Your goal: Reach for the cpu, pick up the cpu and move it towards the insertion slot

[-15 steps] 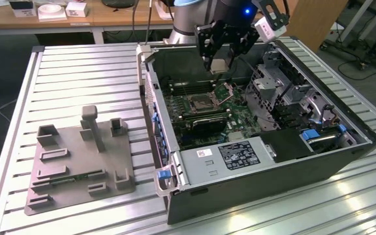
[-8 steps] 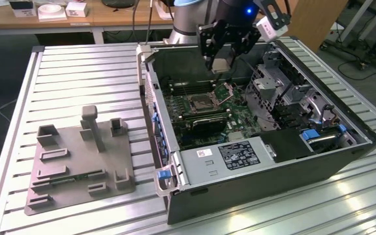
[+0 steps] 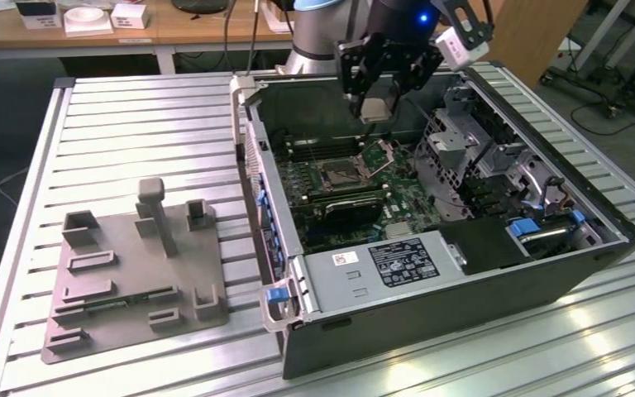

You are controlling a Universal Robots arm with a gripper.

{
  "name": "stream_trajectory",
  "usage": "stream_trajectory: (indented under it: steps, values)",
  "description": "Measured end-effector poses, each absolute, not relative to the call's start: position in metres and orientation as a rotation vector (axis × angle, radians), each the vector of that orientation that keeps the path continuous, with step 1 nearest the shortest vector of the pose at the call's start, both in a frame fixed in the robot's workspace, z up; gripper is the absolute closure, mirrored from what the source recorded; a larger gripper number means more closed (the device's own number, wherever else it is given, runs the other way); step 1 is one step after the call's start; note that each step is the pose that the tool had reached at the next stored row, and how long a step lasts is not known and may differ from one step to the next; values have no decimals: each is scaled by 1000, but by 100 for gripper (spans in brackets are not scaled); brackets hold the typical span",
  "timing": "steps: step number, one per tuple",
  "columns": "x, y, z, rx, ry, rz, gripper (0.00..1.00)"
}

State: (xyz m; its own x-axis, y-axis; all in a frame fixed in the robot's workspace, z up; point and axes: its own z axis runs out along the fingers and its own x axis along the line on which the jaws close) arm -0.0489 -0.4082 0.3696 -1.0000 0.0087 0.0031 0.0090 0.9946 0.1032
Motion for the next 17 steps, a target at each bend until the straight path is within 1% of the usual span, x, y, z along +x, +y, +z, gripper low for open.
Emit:
stream_trajectory:
  steps: [17]
  values:
    - [-43, -406, 369, -14, -3135, -162, 46]
